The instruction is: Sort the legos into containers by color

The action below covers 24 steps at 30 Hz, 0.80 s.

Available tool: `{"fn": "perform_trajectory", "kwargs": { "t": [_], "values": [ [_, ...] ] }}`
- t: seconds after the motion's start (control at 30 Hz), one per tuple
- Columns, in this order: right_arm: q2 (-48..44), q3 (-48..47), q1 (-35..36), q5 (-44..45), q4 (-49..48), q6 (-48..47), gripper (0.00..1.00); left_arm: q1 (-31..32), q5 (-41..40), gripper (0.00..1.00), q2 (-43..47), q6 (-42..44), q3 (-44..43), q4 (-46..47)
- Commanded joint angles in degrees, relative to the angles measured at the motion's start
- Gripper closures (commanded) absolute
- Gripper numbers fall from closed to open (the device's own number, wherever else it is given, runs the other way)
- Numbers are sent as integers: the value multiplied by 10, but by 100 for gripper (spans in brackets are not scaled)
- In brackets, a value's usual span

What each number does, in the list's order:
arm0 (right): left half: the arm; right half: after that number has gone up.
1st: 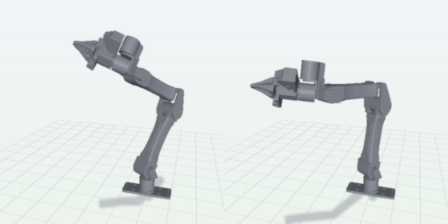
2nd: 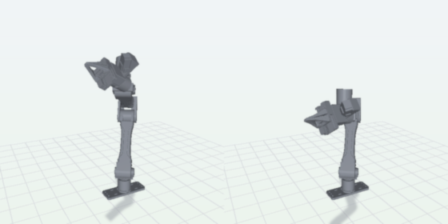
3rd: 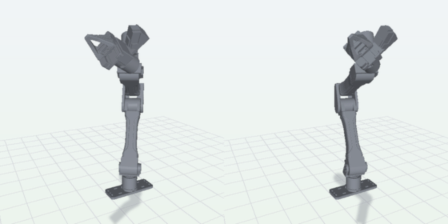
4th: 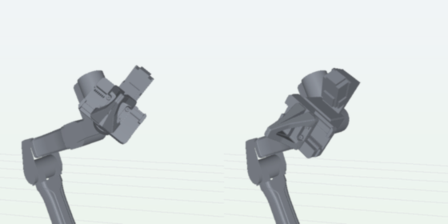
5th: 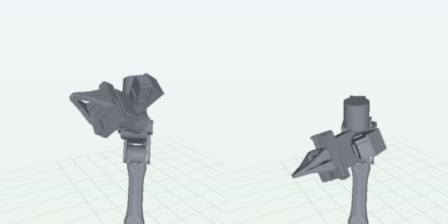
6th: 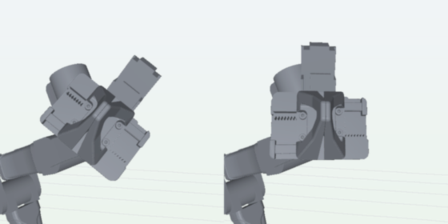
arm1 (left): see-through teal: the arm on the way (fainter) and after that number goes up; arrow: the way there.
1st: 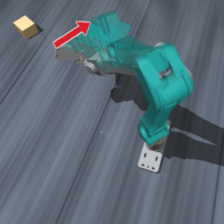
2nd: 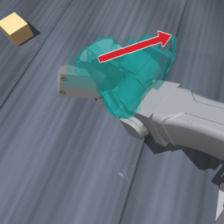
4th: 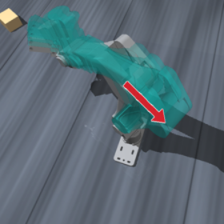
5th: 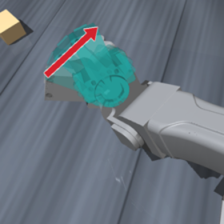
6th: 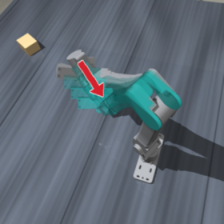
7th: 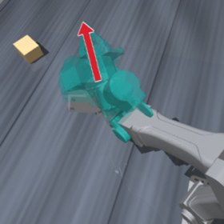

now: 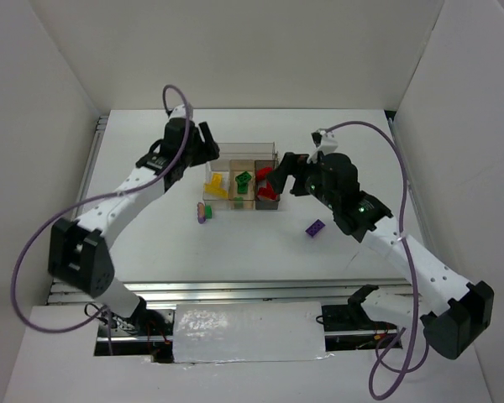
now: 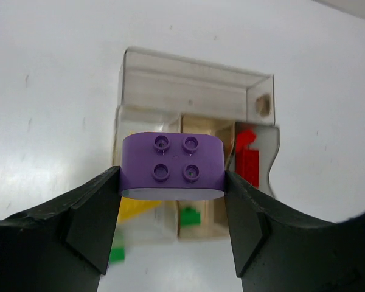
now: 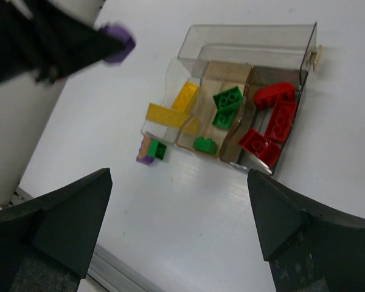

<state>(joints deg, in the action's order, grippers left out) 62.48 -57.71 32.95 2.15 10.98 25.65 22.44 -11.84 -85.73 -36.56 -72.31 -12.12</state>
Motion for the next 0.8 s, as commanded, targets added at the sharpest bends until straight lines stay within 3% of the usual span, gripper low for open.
{"fn": "perform_trajectory", "kwargs": {
  "t": [0.0,0.1,0.2,0.3,0.4,0.67,0.77],
  "values": [
    [-55,33,-4,-7,31,11,0,-15,2,100,-121,63,-104,67],
    [-91,43,-9,-19,49,11,0,-18,36,100,-245,90,-229,54],
    [-118,45,-13,-19,70,6,0,-19,18,100,-345,90,-377,4],
    [-135,54,-16,-31,78,4,0,-19,4,89,-399,86,-428,-17],
    [-143,62,-17,-33,79,1,0,-19,8,81,-418,83,-431,-8],
    [-130,63,-17,-32,72,-3,0,-15,25,83,-389,68,-357,38],
    [-121,60,-17,-34,72,-2,0,-10,17,77,-383,76,-349,31]
  ]
}}
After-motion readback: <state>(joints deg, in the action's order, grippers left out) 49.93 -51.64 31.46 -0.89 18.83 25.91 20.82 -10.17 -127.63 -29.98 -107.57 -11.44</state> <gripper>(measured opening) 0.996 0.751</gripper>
